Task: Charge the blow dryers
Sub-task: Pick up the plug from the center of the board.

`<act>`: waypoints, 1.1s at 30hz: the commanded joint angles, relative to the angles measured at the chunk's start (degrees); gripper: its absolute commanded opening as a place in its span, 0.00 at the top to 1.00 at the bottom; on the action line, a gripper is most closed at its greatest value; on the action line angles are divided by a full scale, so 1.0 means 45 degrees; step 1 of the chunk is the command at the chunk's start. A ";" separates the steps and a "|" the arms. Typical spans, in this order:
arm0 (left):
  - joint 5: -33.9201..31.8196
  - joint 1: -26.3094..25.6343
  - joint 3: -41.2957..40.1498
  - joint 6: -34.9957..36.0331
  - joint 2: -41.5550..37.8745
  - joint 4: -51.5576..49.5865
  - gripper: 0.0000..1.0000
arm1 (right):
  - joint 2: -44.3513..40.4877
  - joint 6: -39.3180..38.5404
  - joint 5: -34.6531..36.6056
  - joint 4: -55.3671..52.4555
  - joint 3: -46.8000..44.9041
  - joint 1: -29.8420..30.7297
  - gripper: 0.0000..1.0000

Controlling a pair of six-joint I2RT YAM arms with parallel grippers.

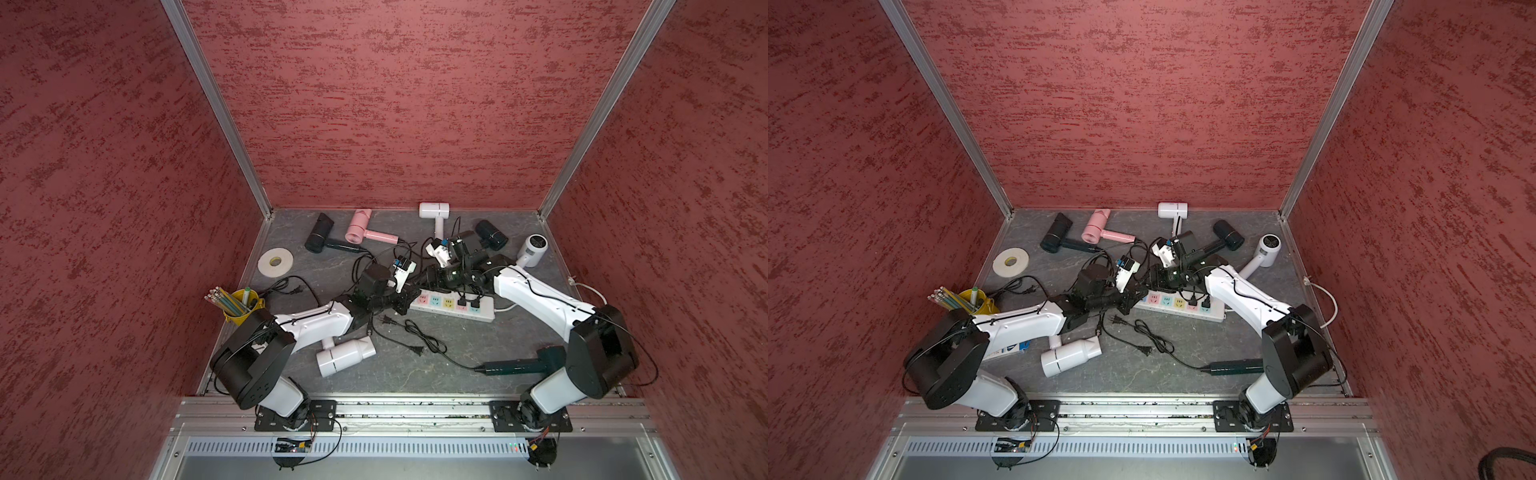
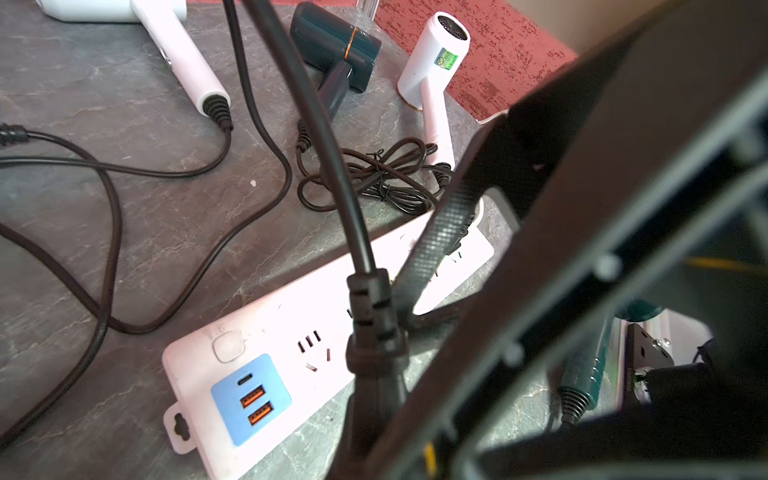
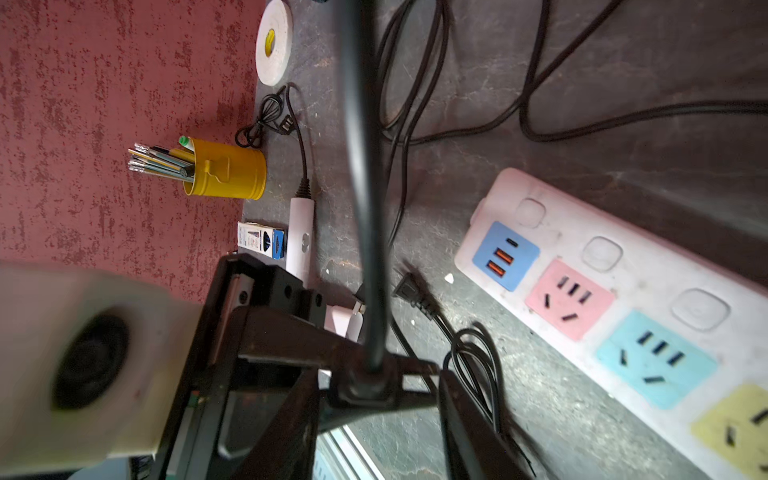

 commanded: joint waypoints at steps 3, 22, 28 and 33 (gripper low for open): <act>0.0110 -0.0035 0.0121 0.0449 -0.0309 0.0290 0.94 | 0.0368 -0.0426 -0.0721 -0.0931 0.0629 -0.0318 0.59; 0.0066 -0.0434 0.0444 0.1275 -0.0340 -0.0435 0.95 | 0.1313 -0.0923 -0.1568 -0.2505 0.2127 -0.0897 0.67; 0.0044 -0.0452 0.0456 0.1337 -0.0328 -0.0457 0.95 | 0.1708 -0.1125 -0.1928 -0.2742 0.2347 -0.0912 0.69; 0.0044 -0.0474 0.0483 0.1369 -0.0282 -0.0476 0.95 | 0.1962 -0.1258 -0.2197 -0.2850 0.2343 -0.0920 0.74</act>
